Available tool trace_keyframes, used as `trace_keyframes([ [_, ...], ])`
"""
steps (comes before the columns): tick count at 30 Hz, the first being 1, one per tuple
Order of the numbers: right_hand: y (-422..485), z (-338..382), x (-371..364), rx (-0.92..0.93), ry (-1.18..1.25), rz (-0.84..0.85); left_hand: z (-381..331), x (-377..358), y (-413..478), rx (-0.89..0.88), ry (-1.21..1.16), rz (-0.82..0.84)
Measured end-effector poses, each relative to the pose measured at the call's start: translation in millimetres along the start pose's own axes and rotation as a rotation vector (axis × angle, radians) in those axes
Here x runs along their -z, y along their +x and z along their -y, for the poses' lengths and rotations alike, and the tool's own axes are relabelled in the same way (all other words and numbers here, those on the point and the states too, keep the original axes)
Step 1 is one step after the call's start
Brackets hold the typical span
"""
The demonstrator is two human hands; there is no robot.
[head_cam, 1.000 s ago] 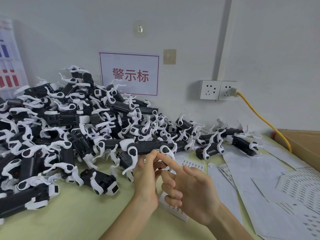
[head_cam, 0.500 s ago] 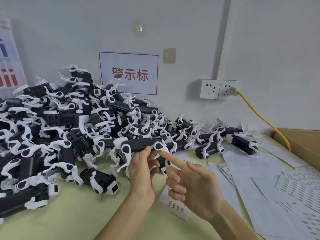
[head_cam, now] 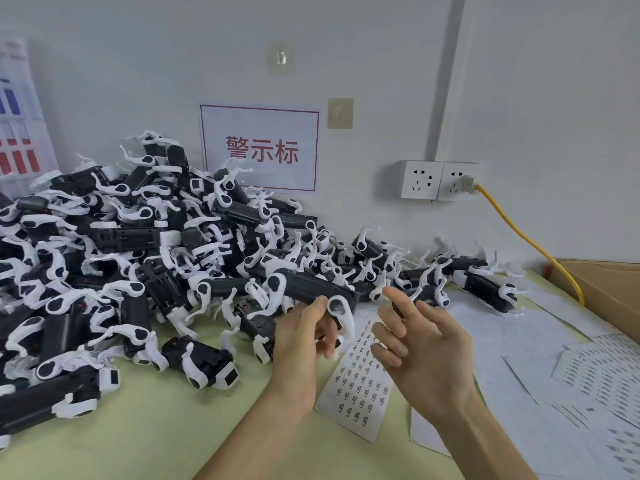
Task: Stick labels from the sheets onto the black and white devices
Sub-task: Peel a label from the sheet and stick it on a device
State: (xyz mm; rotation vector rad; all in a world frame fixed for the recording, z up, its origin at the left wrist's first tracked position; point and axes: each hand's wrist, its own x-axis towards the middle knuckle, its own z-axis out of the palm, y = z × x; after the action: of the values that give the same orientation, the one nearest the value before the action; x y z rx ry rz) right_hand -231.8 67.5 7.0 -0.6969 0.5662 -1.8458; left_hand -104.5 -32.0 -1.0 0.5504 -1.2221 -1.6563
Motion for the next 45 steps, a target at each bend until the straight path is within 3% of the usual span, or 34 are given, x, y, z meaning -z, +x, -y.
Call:
trace_keyframes([
  [4,0.0,0.2,-0.5,0.034,-0.090,-0.088,-0.2,-2.5,-6.1,0.010,-0.018,0.104],
  [8,0.6,-2.6,-5.8,0.058,-0.397,-0.033,1.1,-4.5,-8.6,-0.045,0.068,0.147],
  [14,1.6,-16.0,-10.6,0.084,-0.692,0.037,0.9,-2.3,-9.9,-0.080,0.128,0.063],
  [20,4.5,-16.4,-7.0,0.096,-0.700,-0.062,9.6,-3.1,-7.0,-0.033,0.124,0.095],
  [29,4.3,-16.3,-7.8,0.078,-0.645,-0.053,9.0,1.2,-3.7,-0.114,0.199,0.210],
  [34,5.0,-16.0,-5.9,0.066,-0.642,-0.039,6.5,2.2,-3.6,-0.068,0.095,0.240],
  [40,4.5,-17.7,-5.0,0.056,-0.696,-0.075,10.8,-0.8,-6.2,0.013,0.100,0.111],
  [45,3.5,-20.6,-2.9,0.013,-0.698,-0.033,11.8,-3.7,-8.3,-0.029,0.126,0.068],
])
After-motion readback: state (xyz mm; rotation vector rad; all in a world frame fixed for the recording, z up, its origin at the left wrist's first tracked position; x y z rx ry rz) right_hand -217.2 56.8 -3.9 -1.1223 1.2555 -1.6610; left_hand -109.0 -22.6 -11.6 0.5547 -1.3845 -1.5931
